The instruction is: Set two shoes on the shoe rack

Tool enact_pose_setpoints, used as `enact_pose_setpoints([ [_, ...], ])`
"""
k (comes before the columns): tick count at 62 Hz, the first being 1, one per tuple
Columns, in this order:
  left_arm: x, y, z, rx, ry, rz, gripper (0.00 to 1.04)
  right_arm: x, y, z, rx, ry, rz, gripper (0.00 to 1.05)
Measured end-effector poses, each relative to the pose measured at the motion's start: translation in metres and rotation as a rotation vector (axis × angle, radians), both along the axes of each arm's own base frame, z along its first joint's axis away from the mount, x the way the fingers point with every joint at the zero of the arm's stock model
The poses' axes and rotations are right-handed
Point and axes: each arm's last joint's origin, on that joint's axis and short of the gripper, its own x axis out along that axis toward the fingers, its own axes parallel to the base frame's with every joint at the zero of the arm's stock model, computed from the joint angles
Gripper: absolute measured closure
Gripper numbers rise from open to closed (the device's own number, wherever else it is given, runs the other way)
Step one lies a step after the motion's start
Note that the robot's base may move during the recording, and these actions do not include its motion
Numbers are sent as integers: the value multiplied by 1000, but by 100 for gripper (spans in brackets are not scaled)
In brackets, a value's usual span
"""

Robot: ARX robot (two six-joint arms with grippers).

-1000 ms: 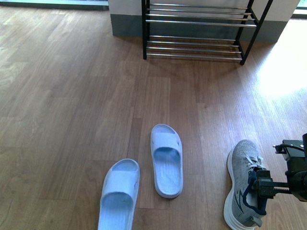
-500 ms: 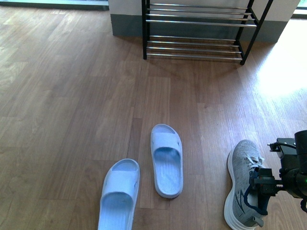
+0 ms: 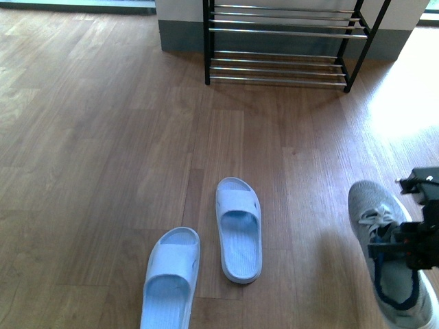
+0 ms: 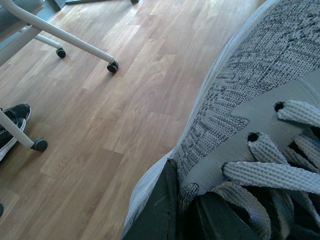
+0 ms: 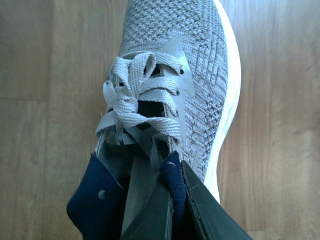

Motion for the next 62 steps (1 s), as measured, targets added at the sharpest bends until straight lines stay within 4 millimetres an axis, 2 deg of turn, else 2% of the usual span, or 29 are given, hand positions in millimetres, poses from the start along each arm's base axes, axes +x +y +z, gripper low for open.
enact_pose_setpoints([
  [3, 0, 0, 0, 0, 0, 0, 103, -6, 1, 20, -2, -45, 22, 104],
  [9, 0, 0, 0, 0, 0, 0, 103, -32, 4, 73, -5, -134, 114, 104],
  [14, 0, 0, 0, 0, 0, 0, 103, -50, 4, 101, -28, -193, 176, 104],
  [17, 0, 0, 0, 0, 0, 0, 103, -65, 2, 129, -31, -269, 232, 104],
  [20, 0, 0, 0, 0, 0, 0, 103, -74, 0, 147, -42, -326, 251, 104],
  [23, 0, 0, 0, 0, 0, 0, 103, -88, -3, 173, -39, -416, 267, 104],
  [31, 0, 0, 0, 0, 0, 0, 103, -122, -5, 210, -72, -588, 294, 104],
  [38, 0, 0, 0, 0, 0, 0, 103, -132, -4, 223, -99, -677, 296, 104],
  [62, 0, 0, 0, 2, -2, 6, 103, -132, -4, 219, -86, -659, 320, 104],
])
